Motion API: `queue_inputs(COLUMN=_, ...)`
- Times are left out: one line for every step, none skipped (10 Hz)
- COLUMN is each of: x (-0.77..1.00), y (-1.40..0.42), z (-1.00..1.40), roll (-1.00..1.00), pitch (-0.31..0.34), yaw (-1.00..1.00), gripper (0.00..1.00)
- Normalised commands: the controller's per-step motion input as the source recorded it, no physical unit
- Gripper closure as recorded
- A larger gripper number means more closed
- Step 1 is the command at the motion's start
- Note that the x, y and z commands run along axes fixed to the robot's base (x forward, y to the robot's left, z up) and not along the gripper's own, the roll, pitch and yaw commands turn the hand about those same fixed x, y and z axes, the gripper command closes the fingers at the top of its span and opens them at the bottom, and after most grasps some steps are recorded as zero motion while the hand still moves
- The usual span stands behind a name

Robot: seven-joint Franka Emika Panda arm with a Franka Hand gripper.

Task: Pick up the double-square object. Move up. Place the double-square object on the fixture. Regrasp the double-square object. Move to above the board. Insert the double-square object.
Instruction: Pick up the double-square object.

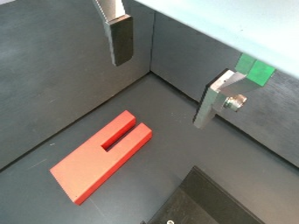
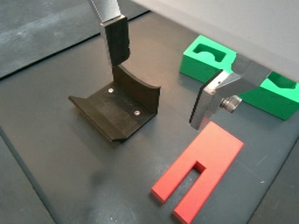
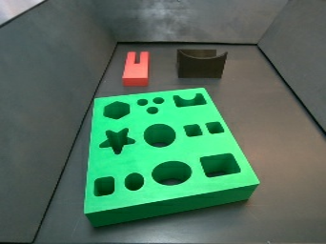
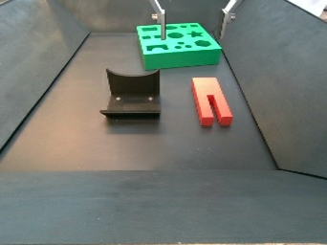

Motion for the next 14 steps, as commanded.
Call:
queue_inputs(x=-0.45, y=0.0, z=-0.29, roll=0.0, pitch=-0.06, yaw=-0.09, gripper=0.0)
queue_inputs(x=-0.42, y=0.01, z=-1.0, roll=0.06, pitch=-0.106, yaw=0.09, gripper=0.0)
queue_inputs(x=-0.54, y=0.0, z=-1.0, roll=0.02, pitch=-0.086, yaw=0.07, gripper=0.0)
queue_inputs(x=-0.52, y=0.09, z=-1.0, roll=0.0, pitch=-0.107, yaw=0.12, gripper=0.0)
queue_inputs(x=-0.49, y=0.07, z=-1.0, roll=0.0, pitch=-0.11, yaw=0.06, gripper=0.0)
queue_inputs(x=-0.33, y=0.06, z=-1.0, roll=0.0, pitch=-0.116, yaw=0.0, gripper=0.0)
queue_inputs(x=-0.07, y=0.01, z=-1.0, roll=0.0, pitch=-0.064, yaw=0.0, gripper=0.0)
queue_inputs(x=0.0, y=0.0, z=-1.0, roll=0.0, pitch=-0.034, yaw=0.0, gripper=0.0)
queue_inputs(x=0.0, y=0.0, z=-1.0, roll=0.01, pitch=-0.019, yaw=-0.03, gripper=0.0)
queue_inputs(x=0.0, y=0.0, z=-1.0, roll=0.02, pitch=-0.01, yaw=-0.03, gripper=0.0)
queue_inputs(x=0.0, y=0.0, z=-1.0, roll=0.02, pitch=-0.004, yaw=-0.03, gripper=0.0)
queue_inputs(x=0.0, y=0.0, z=-1.0, roll=0.03, pitch=-0.001, yaw=-0.02, gripper=0.0)
queue_inputs(x=0.0, y=0.0, z=-1.0, roll=0.04, pitch=-0.003, yaw=0.0, gripper=0.0)
queue_inputs(x=0.0, y=0.0, z=-1.0, roll=0.05, pitch=-0.006, yaw=0.0, gripper=0.0)
